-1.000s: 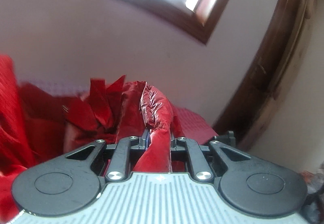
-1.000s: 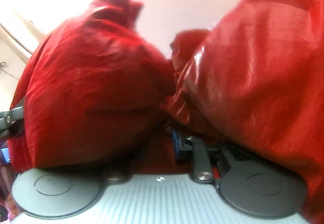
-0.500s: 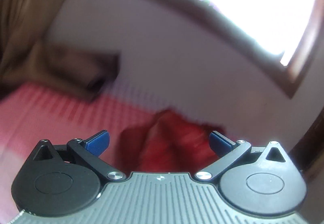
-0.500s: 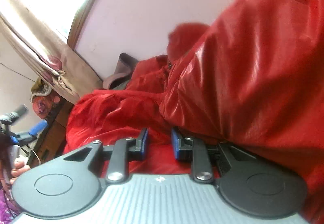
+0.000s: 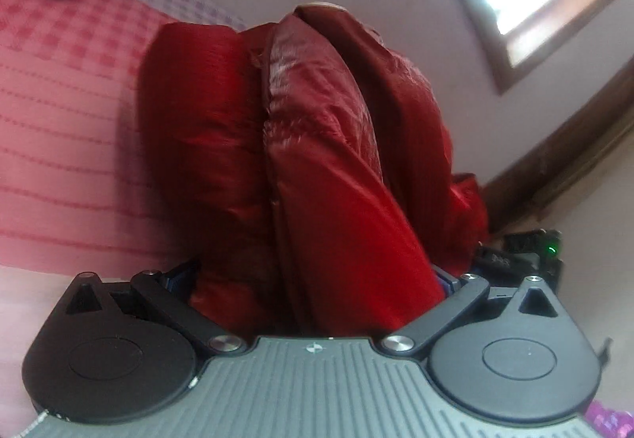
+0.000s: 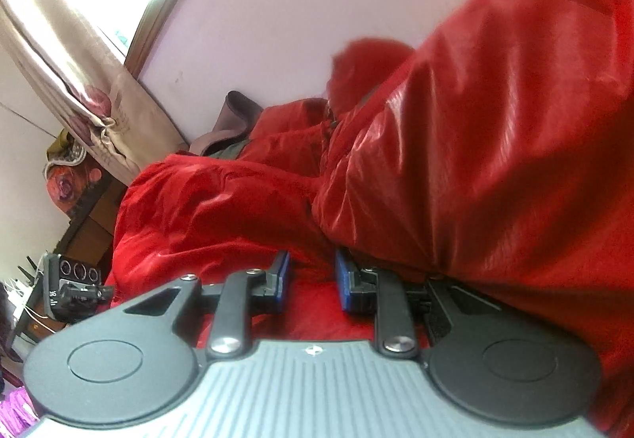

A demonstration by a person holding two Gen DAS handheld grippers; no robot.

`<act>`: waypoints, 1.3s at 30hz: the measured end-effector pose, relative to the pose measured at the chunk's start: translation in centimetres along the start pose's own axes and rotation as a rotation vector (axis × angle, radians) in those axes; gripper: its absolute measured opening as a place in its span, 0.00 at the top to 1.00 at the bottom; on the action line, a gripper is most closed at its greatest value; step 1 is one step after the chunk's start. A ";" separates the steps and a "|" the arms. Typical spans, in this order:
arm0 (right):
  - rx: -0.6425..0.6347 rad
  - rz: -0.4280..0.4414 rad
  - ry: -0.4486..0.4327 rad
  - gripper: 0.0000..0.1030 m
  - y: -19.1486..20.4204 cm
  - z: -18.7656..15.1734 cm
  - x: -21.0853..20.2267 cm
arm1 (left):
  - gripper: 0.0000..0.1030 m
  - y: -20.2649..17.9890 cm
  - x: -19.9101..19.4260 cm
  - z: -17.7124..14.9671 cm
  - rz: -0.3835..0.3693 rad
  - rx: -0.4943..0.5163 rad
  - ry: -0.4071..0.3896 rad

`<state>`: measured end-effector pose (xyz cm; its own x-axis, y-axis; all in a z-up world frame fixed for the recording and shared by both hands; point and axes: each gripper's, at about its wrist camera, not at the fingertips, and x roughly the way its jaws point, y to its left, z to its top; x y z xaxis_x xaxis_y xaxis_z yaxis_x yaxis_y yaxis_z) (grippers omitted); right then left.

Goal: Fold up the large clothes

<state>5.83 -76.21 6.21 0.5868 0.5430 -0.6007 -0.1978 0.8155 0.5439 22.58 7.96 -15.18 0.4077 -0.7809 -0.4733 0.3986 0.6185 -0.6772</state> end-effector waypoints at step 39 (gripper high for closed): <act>0.278 0.089 -0.179 0.52 -14.9 0.3 -12.9 | 0.46 -34.4 16.1 -5.3 0.190 0.513 -0.195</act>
<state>1.41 -95.46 5.98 0.7099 0.5457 -0.4452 -0.0468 0.6674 0.7433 11.06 -26.40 -2.49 0.6353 -0.6517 -0.4144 0.6313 0.7473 -0.2074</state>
